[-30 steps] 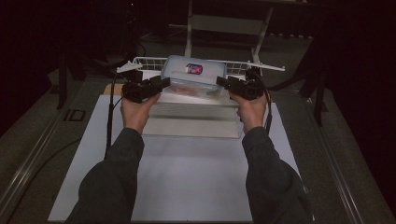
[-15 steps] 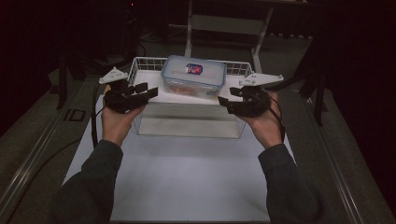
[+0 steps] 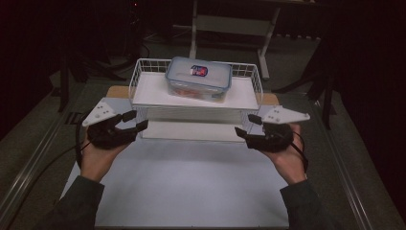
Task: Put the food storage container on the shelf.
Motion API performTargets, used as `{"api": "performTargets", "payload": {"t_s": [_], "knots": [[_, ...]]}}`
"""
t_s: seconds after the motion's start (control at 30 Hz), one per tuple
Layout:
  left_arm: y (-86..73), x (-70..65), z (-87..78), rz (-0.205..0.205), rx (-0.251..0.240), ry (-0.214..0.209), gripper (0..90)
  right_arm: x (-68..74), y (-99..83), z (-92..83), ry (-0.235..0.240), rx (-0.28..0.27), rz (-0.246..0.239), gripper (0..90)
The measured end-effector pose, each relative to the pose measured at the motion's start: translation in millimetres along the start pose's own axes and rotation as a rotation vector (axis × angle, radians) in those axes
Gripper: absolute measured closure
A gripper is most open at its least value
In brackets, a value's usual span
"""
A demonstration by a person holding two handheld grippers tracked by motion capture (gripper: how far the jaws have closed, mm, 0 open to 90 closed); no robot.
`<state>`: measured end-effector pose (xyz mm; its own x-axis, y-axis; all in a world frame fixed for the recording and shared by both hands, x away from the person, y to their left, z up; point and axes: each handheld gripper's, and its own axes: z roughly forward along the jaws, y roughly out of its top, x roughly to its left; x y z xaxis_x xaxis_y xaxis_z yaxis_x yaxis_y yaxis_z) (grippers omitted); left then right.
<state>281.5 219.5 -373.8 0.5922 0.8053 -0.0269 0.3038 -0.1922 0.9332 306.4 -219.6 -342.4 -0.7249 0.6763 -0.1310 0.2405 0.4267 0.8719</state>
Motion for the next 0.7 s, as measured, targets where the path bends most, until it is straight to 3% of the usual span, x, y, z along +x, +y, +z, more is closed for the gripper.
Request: {"api": "performTargets", "payload": {"t_s": [0.1, 0.3, 0.47, 0.7], "knots": [[-15.5, -1.8, -10.7, -0.001, 0.004, 0.009, 44.3, 7.0, -20.6, -5.8, -0.009, -0.001, 0.008, 36.3], [-44.2, -5.7, -27.3, -0.012, 0.005, 0.041, 43.9, 13.9, -53.7, -18.9, -0.011, -0.036, 0.072, 36.4], [-63.9, -10.3, -40.2, -0.007, -0.004, 0.068, 43.9, 17.9, -72.7, -29.3, -0.018, -0.046, 0.087, 36.5], [-86.8, -9.8, -52.9, -0.033, -0.013, 0.091, 43.7, 22.1, -94.5, -40.7, -0.024, -0.066, 0.118, 36.8]]}}
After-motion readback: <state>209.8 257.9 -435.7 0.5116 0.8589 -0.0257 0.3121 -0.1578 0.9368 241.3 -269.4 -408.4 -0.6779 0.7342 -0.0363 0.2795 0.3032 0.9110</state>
